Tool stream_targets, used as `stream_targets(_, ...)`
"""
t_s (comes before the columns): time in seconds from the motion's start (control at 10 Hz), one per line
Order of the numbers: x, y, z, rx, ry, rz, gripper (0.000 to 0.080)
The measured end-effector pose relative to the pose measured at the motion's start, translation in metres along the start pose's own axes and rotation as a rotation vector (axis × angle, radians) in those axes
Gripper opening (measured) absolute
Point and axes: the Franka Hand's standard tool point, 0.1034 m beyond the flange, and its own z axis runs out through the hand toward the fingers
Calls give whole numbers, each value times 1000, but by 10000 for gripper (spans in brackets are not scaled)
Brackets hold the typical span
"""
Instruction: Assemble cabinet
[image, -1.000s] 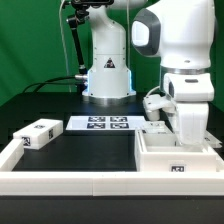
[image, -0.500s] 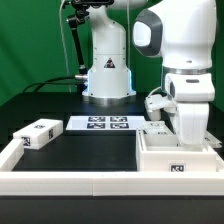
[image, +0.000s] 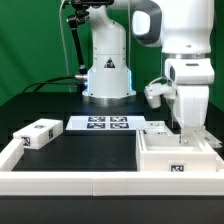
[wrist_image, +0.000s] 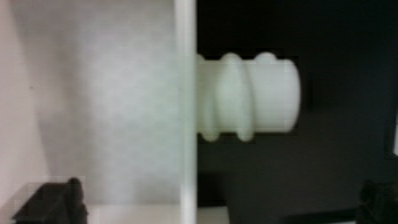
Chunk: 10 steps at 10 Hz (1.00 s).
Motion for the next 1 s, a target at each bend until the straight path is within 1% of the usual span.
stream_targets(0.1, 0, -5, -11, -12, -3, -5, 791)
stream_targets(0.2, -1, -13, -24, -23, -8, -12, 798)
stream_targets(0.3, 0, -19, -30, -31, -8, -16, 798)
stream_targets(0.4, 3, -27, -37, -44, -4, -19, 797)
stream_targets(0.5, 9, -39, -40, -51, 4, 5, 797)
stream_targets(0.6, 23, -51, -38, -60, 22, 35, 797)
stream_targets(0.7, 38, -60, -35, -53, 28, 32, 797)
stream_targets(0.8, 47, -65, -26, -42, 37, 15, 797)
stream_targets(0.9, 44, -63, -24, -37, 34, 21, 797)
stream_targets(1.0, 43, -62, -25, -40, 35, 26, 797)
